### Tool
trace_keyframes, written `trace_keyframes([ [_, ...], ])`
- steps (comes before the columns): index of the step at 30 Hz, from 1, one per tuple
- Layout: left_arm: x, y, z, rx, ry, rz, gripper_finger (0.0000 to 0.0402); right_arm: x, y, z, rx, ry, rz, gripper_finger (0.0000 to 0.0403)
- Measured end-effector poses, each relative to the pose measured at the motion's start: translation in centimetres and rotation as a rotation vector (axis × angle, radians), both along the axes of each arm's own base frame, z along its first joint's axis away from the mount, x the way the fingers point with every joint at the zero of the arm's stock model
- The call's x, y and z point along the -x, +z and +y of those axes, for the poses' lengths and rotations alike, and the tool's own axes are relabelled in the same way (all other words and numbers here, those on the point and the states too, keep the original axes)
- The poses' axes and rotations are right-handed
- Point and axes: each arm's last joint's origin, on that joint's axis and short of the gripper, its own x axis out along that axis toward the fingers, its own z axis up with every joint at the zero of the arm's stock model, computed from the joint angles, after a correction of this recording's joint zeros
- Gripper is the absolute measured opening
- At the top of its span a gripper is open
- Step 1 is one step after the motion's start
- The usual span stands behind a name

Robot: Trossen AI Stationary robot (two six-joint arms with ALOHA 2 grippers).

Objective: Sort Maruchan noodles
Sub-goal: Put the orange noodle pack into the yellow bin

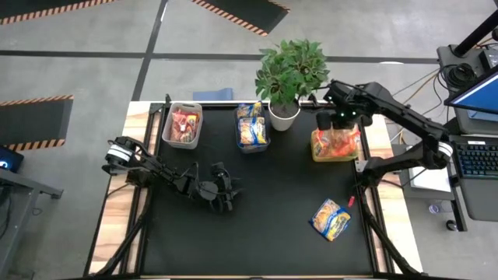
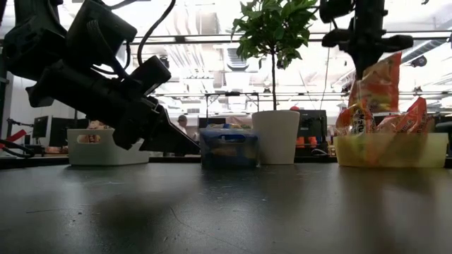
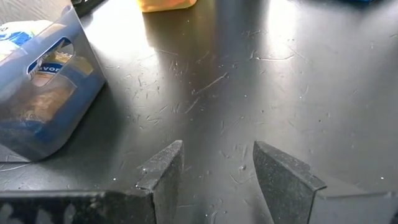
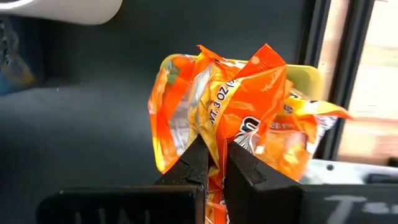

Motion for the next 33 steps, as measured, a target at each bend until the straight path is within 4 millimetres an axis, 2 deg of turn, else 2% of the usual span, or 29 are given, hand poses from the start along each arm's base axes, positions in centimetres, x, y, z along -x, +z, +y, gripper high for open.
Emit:
trace_keyframes([
  [16,0.0,0.0,-0.1,0.001,-0.003,0.001,0.0178,-1.0,-5.7,-0.7,-0.024,-0.029,-0.005,0.0017],
  [26,0.0,0.0,-0.1,0.002,-0.003,-0.004,0.0178,-1.0,-6.7,-1.1,0.075,0.002,0.045,0.0017],
  [33,0.0,0.1,-0.1,0.003,-0.003,-0.008,0.0178,-1.5,-7.6,-1.5,0.128,0.009,0.007,0.0017],
])
